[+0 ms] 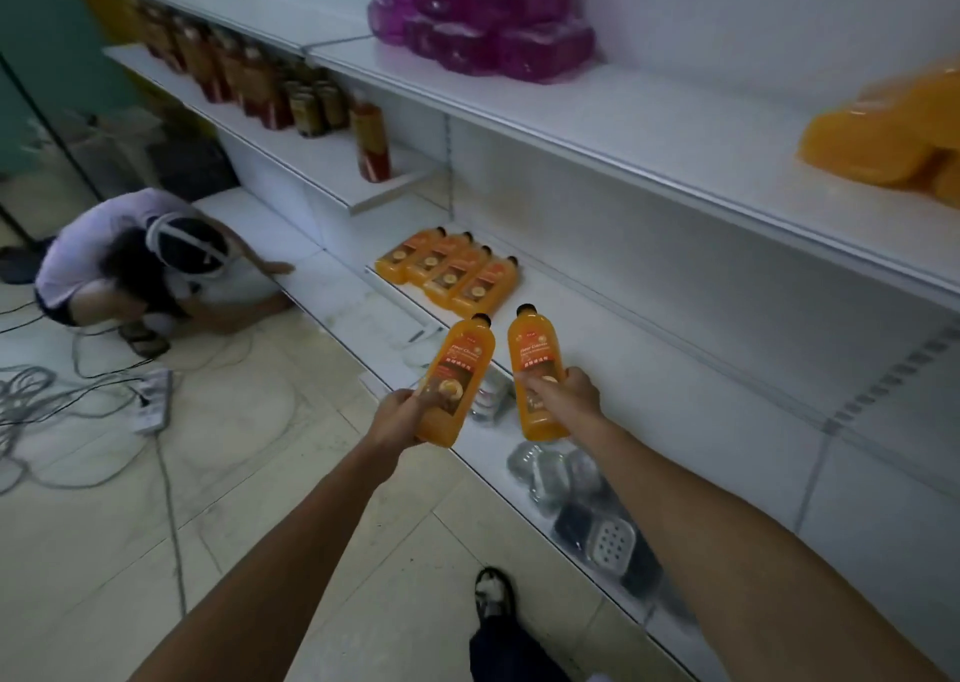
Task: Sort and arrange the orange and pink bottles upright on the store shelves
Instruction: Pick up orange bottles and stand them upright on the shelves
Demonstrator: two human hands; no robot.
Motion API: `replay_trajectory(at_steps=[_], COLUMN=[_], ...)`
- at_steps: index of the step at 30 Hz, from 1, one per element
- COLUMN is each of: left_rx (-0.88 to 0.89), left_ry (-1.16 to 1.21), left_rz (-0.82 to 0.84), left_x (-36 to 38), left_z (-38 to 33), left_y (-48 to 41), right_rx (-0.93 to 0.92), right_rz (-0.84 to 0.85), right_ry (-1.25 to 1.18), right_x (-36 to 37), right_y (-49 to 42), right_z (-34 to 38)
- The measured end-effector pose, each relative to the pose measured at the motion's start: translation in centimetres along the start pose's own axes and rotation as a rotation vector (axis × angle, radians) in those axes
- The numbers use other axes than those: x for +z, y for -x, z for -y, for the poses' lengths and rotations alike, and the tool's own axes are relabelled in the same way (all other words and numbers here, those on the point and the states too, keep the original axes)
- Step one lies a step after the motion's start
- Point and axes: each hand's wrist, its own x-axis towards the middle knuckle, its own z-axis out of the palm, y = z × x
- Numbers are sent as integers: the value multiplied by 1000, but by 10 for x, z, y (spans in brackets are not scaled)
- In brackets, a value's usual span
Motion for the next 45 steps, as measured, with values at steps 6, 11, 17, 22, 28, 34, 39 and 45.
replay_trajectory(at_steps=[6, 11, 17, 22, 28, 34, 39, 45], left_rx=[11, -6, -59, -66, -48, 79, 222, 461], left_ry=[2, -30, -26, -137, -284, -672, -1241, -1256], left_rz=[-100, -123, -94, 15, 174, 246, 74, 5], left_x=[-54, -89, -116, -135, -142, -126, -121, -119], left_z=[-34, -62, -91, -115, -132, -131, -132, -133], left_y=[-104, -186, -269, -355, -424, -449, -457, -438], right_rx=[-53, -9, 97, 132, 167, 125, 138, 162], right_rz=[66, 79, -16, -137, -304, -407, -387, -381], right_ry=[77, 53, -15, -36, -13, 256, 390, 286], right_x=[64, 107, 142, 172, 208, 225, 220, 213], right_y=[-91, -158, -212, -254, -281, -286, -296, -279], right_z=[74, 128, 160, 175, 177, 179, 171, 170])
